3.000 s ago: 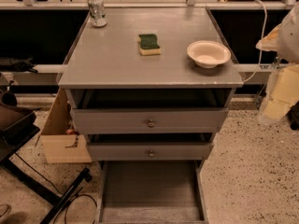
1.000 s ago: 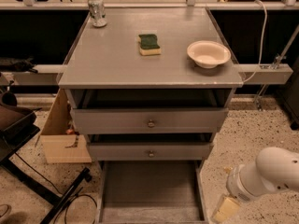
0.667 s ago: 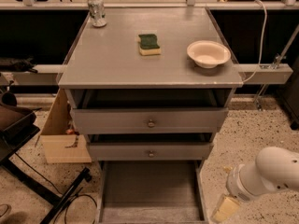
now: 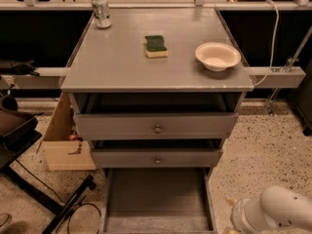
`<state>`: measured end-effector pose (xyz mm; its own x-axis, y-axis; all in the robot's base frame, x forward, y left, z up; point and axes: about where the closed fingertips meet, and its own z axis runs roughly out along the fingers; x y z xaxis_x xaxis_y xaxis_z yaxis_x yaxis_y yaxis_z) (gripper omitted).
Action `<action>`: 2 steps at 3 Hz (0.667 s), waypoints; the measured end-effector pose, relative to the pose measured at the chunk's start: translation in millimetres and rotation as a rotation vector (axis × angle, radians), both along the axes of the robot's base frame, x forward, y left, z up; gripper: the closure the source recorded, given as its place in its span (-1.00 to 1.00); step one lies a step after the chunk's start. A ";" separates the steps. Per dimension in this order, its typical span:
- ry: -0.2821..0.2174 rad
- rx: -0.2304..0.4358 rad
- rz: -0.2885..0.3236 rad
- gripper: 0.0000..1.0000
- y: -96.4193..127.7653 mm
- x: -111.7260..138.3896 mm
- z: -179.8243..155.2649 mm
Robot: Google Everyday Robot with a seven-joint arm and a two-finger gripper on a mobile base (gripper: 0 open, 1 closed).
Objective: Close bottom drawer
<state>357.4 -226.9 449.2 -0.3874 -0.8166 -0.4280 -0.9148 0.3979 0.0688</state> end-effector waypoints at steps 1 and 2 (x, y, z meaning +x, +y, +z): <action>0.014 0.043 0.007 -0.55 -10.9 -17.4 -95.5; 0.070 0.089 0.000 -0.08 -11.0 -27.5 -165.2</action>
Offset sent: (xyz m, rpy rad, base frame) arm -0.0529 -0.0015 -0.2682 0.1741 0.1757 -0.0130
